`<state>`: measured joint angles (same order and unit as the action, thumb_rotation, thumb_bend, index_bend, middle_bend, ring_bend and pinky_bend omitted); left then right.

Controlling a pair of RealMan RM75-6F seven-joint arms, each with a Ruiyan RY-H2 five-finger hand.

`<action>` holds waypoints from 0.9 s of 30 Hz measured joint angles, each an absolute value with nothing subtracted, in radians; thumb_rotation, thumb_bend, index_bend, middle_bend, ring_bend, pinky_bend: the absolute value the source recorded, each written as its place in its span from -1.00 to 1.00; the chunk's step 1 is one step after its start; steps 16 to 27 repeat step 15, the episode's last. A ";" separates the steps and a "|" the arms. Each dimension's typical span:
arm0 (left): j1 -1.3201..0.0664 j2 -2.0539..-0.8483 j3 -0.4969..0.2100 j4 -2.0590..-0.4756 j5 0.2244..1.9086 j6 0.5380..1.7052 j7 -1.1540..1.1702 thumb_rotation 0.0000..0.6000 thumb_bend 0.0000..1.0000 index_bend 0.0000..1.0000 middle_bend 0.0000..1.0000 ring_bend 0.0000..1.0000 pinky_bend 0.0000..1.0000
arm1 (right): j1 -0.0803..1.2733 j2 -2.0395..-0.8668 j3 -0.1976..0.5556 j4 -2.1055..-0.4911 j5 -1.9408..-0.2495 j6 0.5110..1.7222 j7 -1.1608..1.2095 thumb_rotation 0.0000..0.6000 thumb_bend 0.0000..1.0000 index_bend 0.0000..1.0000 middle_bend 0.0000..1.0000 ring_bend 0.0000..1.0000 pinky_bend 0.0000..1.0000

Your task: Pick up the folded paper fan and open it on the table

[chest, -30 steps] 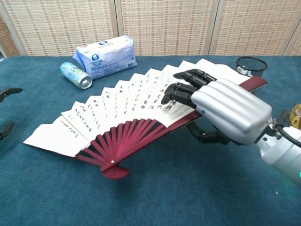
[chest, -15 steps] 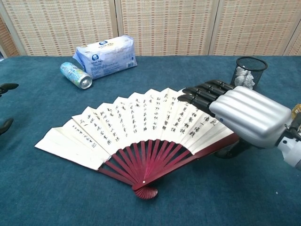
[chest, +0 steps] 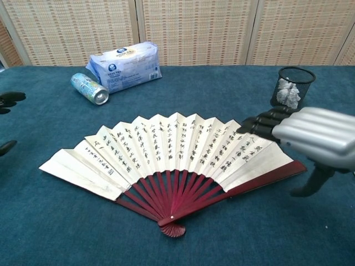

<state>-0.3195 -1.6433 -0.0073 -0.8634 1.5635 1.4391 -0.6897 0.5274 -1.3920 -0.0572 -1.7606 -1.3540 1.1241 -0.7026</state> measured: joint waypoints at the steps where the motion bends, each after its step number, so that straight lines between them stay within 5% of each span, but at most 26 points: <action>1: -0.311 -1.610 -0.004 -0.914 1.568 1.456 -0.677 1.00 -0.25 -1.00 -1.00 -1.00 -0.85 | 0.507 -1.373 -0.060 -1.768 -1.379 1.170 -0.676 1.00 -1.00 -1.00 -1.00 -1.00 -1.00; 6: -0.243 -1.415 0.020 -1.150 1.593 1.568 -0.525 1.00 -0.25 -1.00 -1.00 -1.00 -0.87 | 0.373 -1.267 -0.080 -1.785 -1.444 1.408 -0.564 1.00 -1.00 -1.00 -1.00 -1.00 -1.00; 13: -0.159 -1.327 0.031 -1.246 1.614 1.683 -0.134 1.00 -0.24 -1.00 -1.00 -1.00 -0.93 | 0.122 -1.144 -0.087 -1.713 -1.444 1.713 -0.281 1.00 -1.00 -1.00 -1.00 -1.00 -1.00; 27: -0.138 -1.308 0.032 -1.280 1.618 1.701 -0.039 1.00 -0.23 -1.00 -1.00 -1.00 -0.93 | 0.081 -1.117 -0.081 -1.677 -1.442 1.741 -0.226 1.00 -1.00 -1.00 -1.00 -1.00 -1.00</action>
